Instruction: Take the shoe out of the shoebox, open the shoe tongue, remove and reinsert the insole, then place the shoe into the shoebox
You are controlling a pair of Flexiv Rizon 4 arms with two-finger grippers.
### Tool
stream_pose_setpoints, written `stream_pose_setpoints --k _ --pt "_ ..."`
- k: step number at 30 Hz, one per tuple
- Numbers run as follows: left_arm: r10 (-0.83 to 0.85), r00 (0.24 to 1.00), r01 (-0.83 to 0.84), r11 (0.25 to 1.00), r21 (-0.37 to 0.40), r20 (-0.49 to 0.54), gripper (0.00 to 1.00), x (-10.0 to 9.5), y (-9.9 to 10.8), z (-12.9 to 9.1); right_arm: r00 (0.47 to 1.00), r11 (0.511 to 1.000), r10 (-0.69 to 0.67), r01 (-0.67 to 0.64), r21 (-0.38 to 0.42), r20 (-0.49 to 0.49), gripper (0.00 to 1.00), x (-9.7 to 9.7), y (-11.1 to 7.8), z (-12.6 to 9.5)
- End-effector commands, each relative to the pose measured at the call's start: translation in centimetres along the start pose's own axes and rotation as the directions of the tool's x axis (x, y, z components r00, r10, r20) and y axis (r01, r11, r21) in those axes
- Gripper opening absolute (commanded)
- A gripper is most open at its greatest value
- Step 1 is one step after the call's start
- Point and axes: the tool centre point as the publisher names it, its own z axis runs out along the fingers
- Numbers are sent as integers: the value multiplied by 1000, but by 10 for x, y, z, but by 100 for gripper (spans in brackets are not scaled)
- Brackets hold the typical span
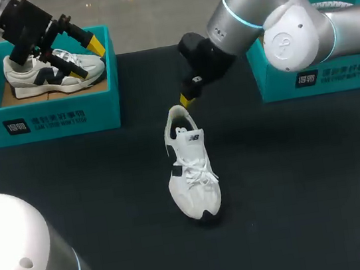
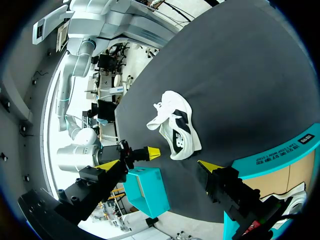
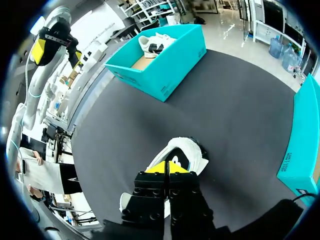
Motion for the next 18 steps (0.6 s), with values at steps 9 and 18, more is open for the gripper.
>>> stream_pose_setpoints --k 9,18 --pt "0 1000 0 1000 0 -4 100 0 -1 -1 987 995 99 -102 15 129 0 -3 -9 18" --pt "0 1000 0 1000 0 -4 100 0 -1 -1 962 985 143 -162 65 231 0 4 -27 28"
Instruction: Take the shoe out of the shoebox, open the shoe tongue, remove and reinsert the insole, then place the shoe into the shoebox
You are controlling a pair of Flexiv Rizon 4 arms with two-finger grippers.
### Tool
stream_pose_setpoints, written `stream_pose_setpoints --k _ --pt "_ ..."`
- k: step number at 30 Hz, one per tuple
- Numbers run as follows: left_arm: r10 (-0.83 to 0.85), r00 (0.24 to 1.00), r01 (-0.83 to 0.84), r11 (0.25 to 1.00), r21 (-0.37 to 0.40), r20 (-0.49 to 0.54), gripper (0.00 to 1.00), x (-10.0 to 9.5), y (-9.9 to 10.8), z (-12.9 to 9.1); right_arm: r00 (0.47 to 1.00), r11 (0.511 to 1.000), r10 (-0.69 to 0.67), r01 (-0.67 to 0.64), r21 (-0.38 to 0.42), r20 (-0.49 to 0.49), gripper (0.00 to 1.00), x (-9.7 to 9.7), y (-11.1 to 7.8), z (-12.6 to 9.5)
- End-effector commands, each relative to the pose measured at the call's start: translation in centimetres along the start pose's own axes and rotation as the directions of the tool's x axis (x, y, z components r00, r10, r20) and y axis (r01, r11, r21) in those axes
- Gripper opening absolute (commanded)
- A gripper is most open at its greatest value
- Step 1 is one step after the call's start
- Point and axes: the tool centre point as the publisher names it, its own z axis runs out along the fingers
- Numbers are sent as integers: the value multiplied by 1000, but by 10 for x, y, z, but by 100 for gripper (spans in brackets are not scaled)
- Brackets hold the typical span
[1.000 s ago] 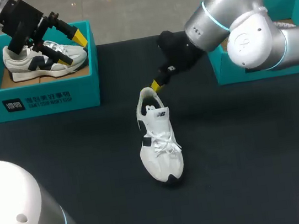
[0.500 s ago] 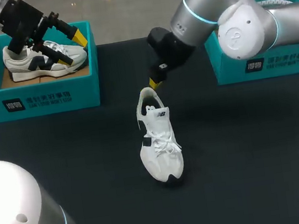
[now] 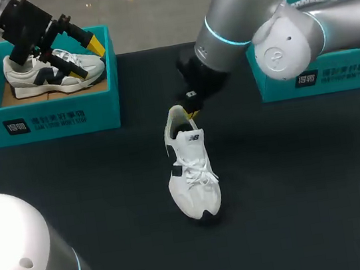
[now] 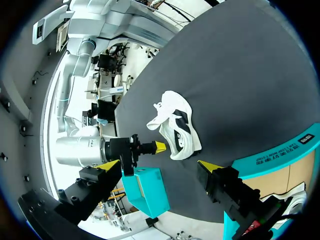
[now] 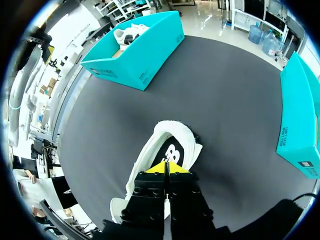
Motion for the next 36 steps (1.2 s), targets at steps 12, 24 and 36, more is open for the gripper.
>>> stream_pose_setpoints --k 12,24,36 --pt "0 1000 0 1000 0 -4 100 0 -1 -1 988 997 60 -67 42 141 0 9 -21 20" --pt "0 1000 0 1000 0 -4 100 0 -1 -1 980 987 118 -133 87 159 0 15 -28 31" --pt "0 1000 0 1000 0 -4 100 0 -1 -1 942 957 273 -288 49 194 0 12 -27 52"
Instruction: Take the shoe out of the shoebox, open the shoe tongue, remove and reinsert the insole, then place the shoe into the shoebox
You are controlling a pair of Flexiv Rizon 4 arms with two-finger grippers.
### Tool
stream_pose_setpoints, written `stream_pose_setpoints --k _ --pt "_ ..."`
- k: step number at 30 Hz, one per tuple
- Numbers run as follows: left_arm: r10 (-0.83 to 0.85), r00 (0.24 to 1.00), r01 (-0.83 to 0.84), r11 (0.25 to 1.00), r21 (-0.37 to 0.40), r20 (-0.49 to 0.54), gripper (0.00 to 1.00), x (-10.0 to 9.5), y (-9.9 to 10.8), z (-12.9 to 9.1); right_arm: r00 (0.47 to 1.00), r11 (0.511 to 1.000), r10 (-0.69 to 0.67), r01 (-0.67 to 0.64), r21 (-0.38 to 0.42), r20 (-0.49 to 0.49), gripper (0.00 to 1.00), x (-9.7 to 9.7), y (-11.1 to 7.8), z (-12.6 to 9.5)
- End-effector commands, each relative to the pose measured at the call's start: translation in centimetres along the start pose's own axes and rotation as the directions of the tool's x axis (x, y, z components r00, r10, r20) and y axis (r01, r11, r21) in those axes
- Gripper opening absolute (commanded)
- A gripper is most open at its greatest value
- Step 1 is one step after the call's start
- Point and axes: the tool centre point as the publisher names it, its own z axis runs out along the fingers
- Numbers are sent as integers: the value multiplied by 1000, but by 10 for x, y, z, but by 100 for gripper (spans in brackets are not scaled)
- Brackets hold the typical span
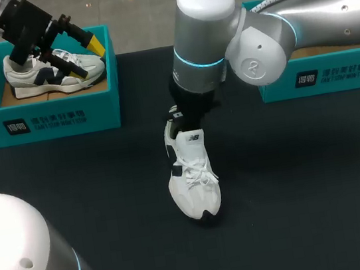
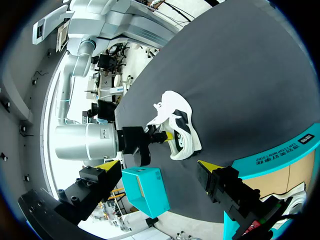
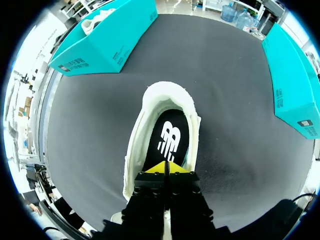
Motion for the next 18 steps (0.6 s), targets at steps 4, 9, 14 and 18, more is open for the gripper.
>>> stream_pose_setpoints --k 4,9,14,18 --pt "0 1000 0 1000 0 -4 100 0 -1 -1 993 993 112 -111 -28 36 0 7 6 23" --pt "0 1000 0 1000 0 -4 100 0 -1 -1 990 991 133 -132 -20 45 0 5 2 30" --pt "0 1000 0 1000 0 -4 100 0 -1 -1 988 990 141 -141 -4 60 0 5 -3 36" --pt "0 1000 0 1000 0 -4 100 0 -1 -1 987 988 152 -152 6 52 0 3 -5 45"
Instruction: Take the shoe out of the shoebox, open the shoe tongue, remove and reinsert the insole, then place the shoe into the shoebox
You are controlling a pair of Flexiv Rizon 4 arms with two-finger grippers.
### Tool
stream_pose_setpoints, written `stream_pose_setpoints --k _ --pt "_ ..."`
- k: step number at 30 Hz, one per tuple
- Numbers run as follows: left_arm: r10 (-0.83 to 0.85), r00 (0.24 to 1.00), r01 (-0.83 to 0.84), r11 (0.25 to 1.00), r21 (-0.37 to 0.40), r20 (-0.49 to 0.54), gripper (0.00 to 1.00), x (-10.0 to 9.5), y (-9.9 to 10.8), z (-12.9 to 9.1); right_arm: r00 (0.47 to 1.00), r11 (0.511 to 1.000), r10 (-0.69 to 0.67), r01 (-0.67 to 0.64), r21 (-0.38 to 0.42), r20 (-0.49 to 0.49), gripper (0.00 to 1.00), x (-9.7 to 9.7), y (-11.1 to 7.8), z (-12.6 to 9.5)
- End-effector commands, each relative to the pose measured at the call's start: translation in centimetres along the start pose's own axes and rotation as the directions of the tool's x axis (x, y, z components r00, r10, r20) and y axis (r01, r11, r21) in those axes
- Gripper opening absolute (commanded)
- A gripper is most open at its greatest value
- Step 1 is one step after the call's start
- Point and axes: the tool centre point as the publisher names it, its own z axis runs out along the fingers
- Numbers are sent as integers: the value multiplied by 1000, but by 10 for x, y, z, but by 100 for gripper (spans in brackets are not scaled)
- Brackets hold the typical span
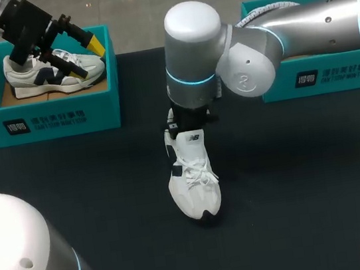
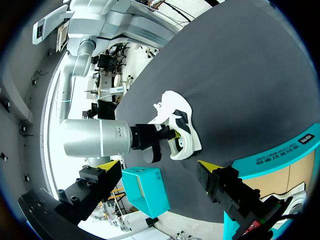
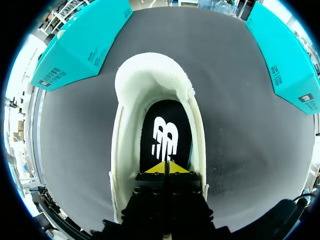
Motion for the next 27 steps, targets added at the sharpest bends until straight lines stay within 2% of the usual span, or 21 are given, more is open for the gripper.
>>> stream_pose_setpoints --k 1,7,12,20,27 --pt "0 1000 0 1000 0 -4 100 0 -1 -1 1000 1000 5 -5 8 -6 0 2 1 13" --pt "0 1000 0 1000 0 -4 100 0 -1 -1 1000 1000 -2 2 25 -17 0 8 0 24" --pt "0 1000 0 1000 0 -4 100 0 -1 -1 999 999 -12 13 31 -29 0 10 -1 22" --pt "0 1000 0 1000 0 -4 100 0 -1 -1 999 997 -29 30 -64 17 0 8 6 -10" --pt "0 1000 0 1000 0 -4 100 0 -1 -1 998 993 -25 31 -115 52 0 6 25 -8"
